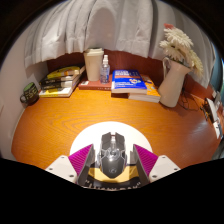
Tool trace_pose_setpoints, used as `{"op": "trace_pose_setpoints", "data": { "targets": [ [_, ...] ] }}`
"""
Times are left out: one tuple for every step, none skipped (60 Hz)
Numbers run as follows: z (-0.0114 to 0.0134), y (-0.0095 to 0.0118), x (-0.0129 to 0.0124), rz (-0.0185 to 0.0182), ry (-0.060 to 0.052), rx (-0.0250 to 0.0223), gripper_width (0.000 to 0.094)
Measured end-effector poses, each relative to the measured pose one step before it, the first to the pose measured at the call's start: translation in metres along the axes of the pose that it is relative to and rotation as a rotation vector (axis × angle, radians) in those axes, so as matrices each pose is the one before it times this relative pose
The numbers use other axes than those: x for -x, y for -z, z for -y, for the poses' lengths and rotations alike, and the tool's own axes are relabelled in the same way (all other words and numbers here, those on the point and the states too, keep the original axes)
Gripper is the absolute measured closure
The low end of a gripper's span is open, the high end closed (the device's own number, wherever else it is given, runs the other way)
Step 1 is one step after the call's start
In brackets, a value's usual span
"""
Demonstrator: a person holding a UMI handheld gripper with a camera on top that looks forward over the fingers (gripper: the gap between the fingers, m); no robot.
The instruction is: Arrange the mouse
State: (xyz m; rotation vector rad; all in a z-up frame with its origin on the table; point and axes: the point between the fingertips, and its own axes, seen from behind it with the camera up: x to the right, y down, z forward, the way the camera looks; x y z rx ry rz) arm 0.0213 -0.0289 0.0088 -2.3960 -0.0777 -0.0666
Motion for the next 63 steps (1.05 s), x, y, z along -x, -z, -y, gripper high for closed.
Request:
{"op": "trace_pose_setpoints", "data": {
  "targets": [
    [0.00460,0.00522,0.00104,-0.00010,0.0022,-0.00999,0.0163],
    [0.00488,0.00557,0.00141,-0.00004,0.0002,-0.01088,0.0163],
    [0.00445,0.00607,0.00158,0.00029,-0.0011,-0.01109,0.0162],
    [0.00463,0.00657,0.00174,0.00176,-0.0024,-0.01140,0.0164],
    [0.00478,0.00701,0.00257,0.00310,-0.0031,-0.01221,0.0163],
    [0.00490,0.00745,0.00198,0.00492,-0.0014,-0.01169,0.0163],
    [0.00440,0.00736,0.00270,0.00359,-0.0024,-0.01224,0.0162],
    [0.00430,0.00779,0.00265,0.00370,-0.0020,-0.01100,0.0161],
    [0.00408,0.00829,0.00212,0.00301,-0.0024,-0.00958,0.0161],
    [0.00391,0.00872,0.00223,0.00228,-0.0024,-0.00970,0.0161],
    [0.00410,0.00862,0.00208,0.00073,-0.0018,-0.01013,0.0161],
    [0.00582,0.00862,0.00275,-0.00092,-0.0027,-0.00929,0.0159],
    [0.00391,0.01032,0.00167,0.00277,-0.0019,-0.01025,0.0161],
    [0.00418,0.00952,0.00240,0.00224,-0.0033,-0.01206,0.0162],
    [0.00455,0.00979,0.00252,0.00310,-0.0032,-0.01307,0.0162],
    [0.00484,0.00979,0.00268,0.00341,-0.0034,-0.01500,0.0161],
    [0.00468,0.00954,0.00272,0.00274,-0.0043,-0.01553,0.0161],
    [0.00447,0.00924,0.00255,0.00212,-0.0059,-0.01481,0.0163],
    [0.00405,0.00926,0.00244,0.00130,-0.0068,-0.01368,0.0164],
    [0.00380,0.00903,0.00215,0.00106,-0.0063,-0.01367,0.0164],
    [0.00295,0.00678,0.00251,-0.00152,-0.0059,-0.01544,0.0164],
    [0.00362,0.00919,0.00108,0.00239,-0.0024,-0.00903,0.0162],
    [0.00291,0.00823,0.00162,0.00018,-0.0023,-0.01140,0.0164],
    [0.00241,0.00812,0.00166,-0.00037,-0.0009,-0.01055,0.0164],
    [0.00197,0.00777,0.00148,-0.00047,-0.0004,-0.00929,0.0164],
    [0.00138,0.00737,0.00145,-0.00064,-0.0004,-0.00817,0.0164],
    [0.00069,0.00685,0.00174,-0.00254,-0.0026,-0.00955,0.0164],
    [0.00095,0.00623,0.00145,0.00036,-0.0020,-0.00309,0.0165],
    [0.00064,0.00612,0.00143,-0.00014,-0.0015,-0.00466,0.0166],
    [0.00092,0.00602,0.00139,-0.00037,-0.0011,-0.00507,0.0166],
    [0.00062,0.00549,0.00144,-0.00018,0.0002,-0.00544,0.0167],
    [0.00034,0.00526,0.00176,0.00112,0.0006,-0.00459,0.0166],
    [-0.00003,0.00491,0.00201,0.00214,0.0005,-0.00364,0.0166],
    [-0.00180,0.00408,0.00199,0.00103,-0.0007,-0.00607,0.0166],
    [-0.00011,0.00485,0.00088,0.00311,0.0004,-0.00190,0.0166],
    [-0.00083,0.00427,0.00135,0.00245,0.0005,-0.00121,0.0166],
    [-0.00045,0.00397,0.00107,0.00253,0.0004,-0.00174,0.0166],
    [-0.00044,0.00370,0.00118,0.00226,0.0008,-0.00319,0.0165],
    [-0.00057,0.00349,0.00130,0.00242,0.0008,-0.00442,0.0165],
    [-0.00072,0.00327,0.00119,0.00248,0.0006,-0.00342,0.0166],
    [-0.00119,0.00274,0.00140,0.00217,0.0001,-0.00129,0.0166],
    [-0.00144,0.00292,0.00118,0.00218,-0.0006,0.00036,0.0165],
    [-0.00218,0.00136,0.00195,-0.00049,-0.0015,-0.00122,0.0166],
    [-0.00123,0.00287,0.00077,0.00096,0.0002,0.00019,0.0165],
    [-0.00111,0.00238,0.00083,0.00086,0.0025,-0.00097,0.0167],
    [-0.00095,0.00218,0.00061,0.00000,0.0050,-0.00133,0.0166],
    [-0.00116,0.00210,0.00044,-0.00073,0.0046,-0.00092,0.0166],
    [-0.00157,-0.00018,0.00180,-0.00212,0.0020,-0.00067,0.0165],
    [-0.00109,0.00158,0.00061,-0.00164,0.0011,0.00148,0.0165],
    [-0.00161,0.00182,0.00076,-0.00056,0.0002,0.00136,0.0164],
    [-0.00151,0.00160,0.00072,0.00032,-0.0013,0.00111,0.0163],
    [-0.00133,0.00162,0.00112,0.00171,-0.0021,-0.00050,0.0163],
    [-0.00063,0.00139,0.00112,0.00215,-0.0013,-0.00176,0.0163],
    [-0.00063,0.00115,0.00134,0.00249,-0.0011,-0.00229,0.0163],
    [-0.00041,0.00100,0.00111,0.00229,-0.0012,-0.00181,0.0166],
    [-0.00066,0.00083,0.00025,0.00192,-0.0017,-0.00216,0.0166],
    [-0.00075,0.00132,0.00074,0.00027,-0.0011,0.00071,0.0166],
    [-0.00069,0.00109,0.00027,-0.00054,-0.0013,0.00001,0.0165],
    [-0.00049,0.00072,0.00026,-0.00108,-0.0009,-0.00148,0.0165],
    [-0.00024,0.00086,0.00018,-0.00086,0.0003,-0.00190,0.0164],
    [-0.00009,0.00063,0.00019,0.00023,0.0008,-0.00192,0.0165],
    [-0.00009,0.00046,0.00057,0.00067,0.0006,-0.00183,0.0166],
    [0.00009,0.00077,0.00029,0.00090,0.0003,-0.00107,0.0165]
  ]
}}
